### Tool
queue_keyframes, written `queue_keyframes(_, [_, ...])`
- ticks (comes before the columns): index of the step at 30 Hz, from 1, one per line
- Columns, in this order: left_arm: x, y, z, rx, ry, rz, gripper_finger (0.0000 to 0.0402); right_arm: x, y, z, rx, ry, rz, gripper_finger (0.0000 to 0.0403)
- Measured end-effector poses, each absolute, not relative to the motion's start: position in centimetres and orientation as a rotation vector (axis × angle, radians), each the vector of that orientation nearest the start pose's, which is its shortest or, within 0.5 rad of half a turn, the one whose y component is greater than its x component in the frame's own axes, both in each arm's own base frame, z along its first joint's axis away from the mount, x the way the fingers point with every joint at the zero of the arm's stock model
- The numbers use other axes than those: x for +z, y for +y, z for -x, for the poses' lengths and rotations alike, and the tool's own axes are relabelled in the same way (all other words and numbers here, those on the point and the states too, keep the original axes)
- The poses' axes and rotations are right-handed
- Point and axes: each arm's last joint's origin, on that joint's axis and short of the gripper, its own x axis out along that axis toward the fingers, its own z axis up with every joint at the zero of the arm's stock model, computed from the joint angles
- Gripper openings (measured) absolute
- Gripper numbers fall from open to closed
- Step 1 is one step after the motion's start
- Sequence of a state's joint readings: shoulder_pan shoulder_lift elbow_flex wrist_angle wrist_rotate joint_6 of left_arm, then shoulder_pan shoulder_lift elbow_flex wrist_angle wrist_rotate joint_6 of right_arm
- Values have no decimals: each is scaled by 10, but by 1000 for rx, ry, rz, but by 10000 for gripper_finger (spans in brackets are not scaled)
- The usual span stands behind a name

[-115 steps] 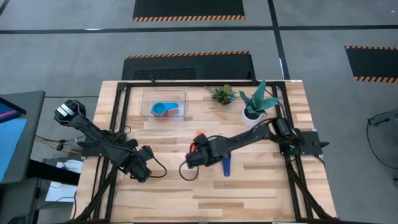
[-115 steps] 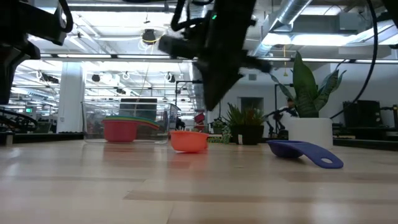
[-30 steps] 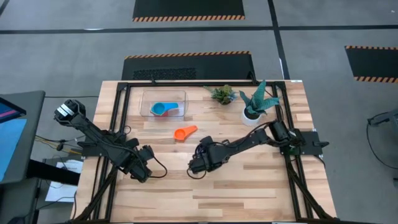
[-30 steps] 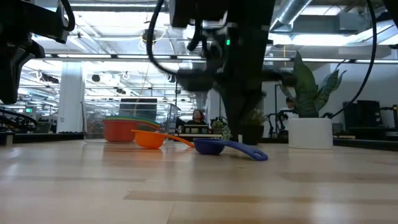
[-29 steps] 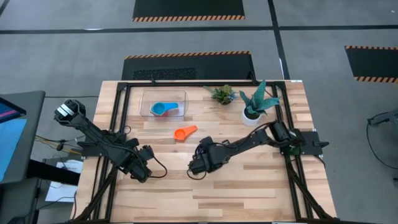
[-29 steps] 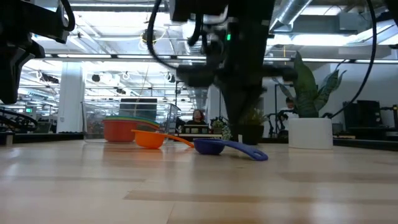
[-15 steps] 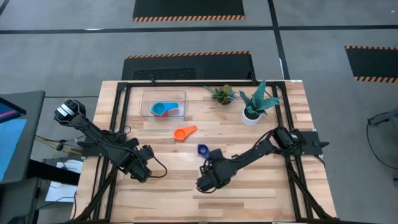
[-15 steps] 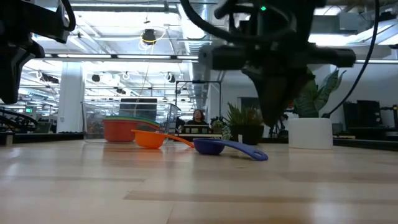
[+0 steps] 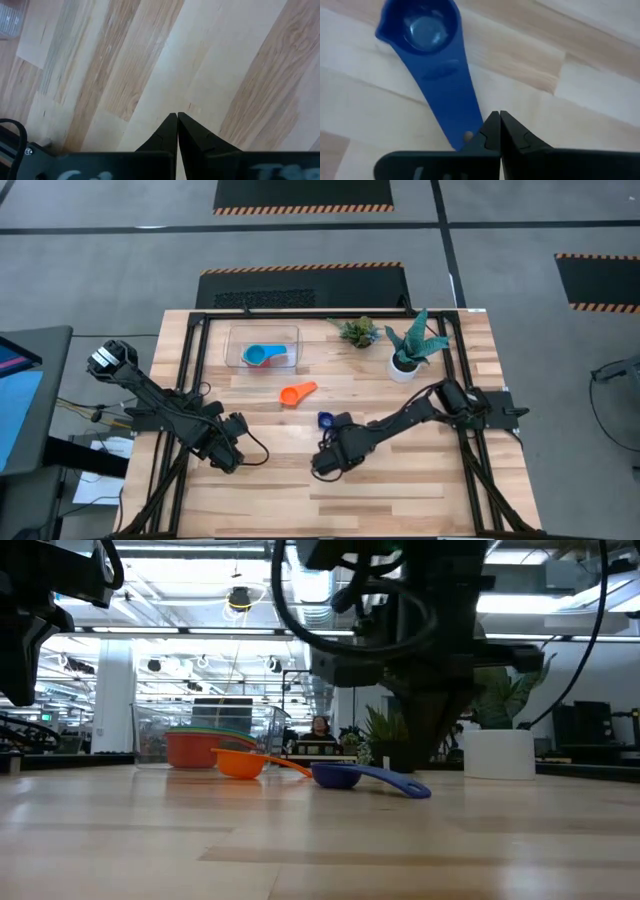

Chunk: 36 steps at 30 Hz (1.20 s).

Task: Nest measuring cups in basket
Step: Move the dark blue measuring cup to the top of the table

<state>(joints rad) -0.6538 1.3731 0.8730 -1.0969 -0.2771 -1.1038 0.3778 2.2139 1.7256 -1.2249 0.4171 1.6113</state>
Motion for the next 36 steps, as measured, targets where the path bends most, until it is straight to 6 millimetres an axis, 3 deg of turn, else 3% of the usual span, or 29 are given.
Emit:
queue_keyframes(11, [202, -121, -171, 492, 1337, 184, 0, 159, 109, -396, -1155, 1113, -606, 11])
queue_keyframes(25, [202, -120, -171, 501, 1323, 172, 0, 160, 156, -376, -1166, 1106, -633, 11])
queue_keyframes(31, [202, -120, -171, 501, 1323, 172, 0, 162, 155, -364, -1271, 1136, -585, 11])
queue_keyframes(36, [202, -120, -171, 501, 1324, 173, 0, 163, 146, -367, -1284, 1138, -577, 11])
